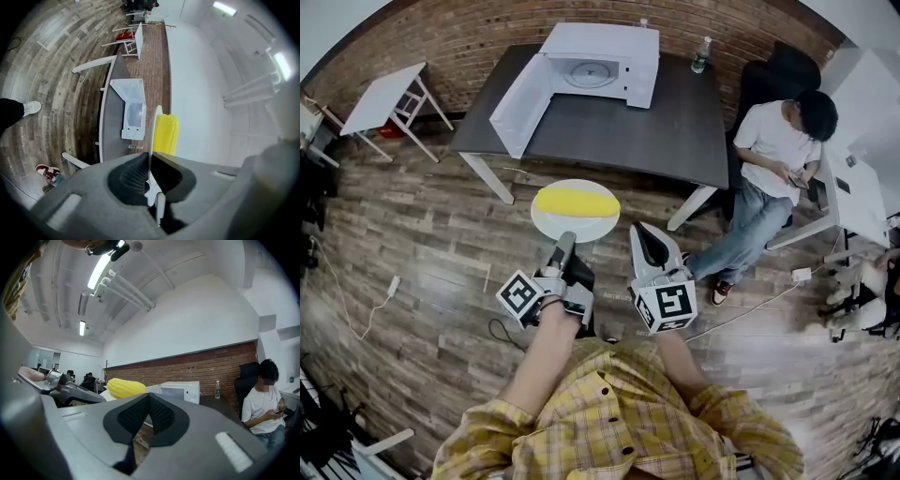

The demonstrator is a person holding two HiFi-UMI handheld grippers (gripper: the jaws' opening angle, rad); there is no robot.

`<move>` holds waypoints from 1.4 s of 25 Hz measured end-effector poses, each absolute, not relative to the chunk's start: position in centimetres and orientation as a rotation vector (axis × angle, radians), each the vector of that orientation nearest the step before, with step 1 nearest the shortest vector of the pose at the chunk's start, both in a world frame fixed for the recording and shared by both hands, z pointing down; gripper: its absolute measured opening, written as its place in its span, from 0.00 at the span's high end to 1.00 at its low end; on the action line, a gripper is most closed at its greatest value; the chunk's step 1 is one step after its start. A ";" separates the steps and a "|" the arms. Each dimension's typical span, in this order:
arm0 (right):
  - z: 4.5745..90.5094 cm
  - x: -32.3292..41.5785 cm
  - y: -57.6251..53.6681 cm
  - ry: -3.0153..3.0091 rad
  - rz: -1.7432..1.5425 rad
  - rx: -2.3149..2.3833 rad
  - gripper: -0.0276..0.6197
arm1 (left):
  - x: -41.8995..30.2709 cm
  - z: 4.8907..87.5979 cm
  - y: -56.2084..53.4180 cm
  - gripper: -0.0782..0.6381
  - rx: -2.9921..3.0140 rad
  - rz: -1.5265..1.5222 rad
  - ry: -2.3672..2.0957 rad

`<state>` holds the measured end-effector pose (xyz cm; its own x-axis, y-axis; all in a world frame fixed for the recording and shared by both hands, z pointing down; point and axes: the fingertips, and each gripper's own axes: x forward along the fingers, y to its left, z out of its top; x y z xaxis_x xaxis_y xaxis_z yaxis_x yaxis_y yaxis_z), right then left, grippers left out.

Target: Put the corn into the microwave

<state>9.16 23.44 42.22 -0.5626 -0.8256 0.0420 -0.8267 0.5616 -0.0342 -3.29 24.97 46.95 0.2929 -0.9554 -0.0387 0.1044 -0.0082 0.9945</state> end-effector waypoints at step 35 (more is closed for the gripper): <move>40.4 -0.4 -16.7 -2.633 0.110 1.685 0.95 | -13.2 45.6 -14.4 0.87 1.322 -0.920 -0.794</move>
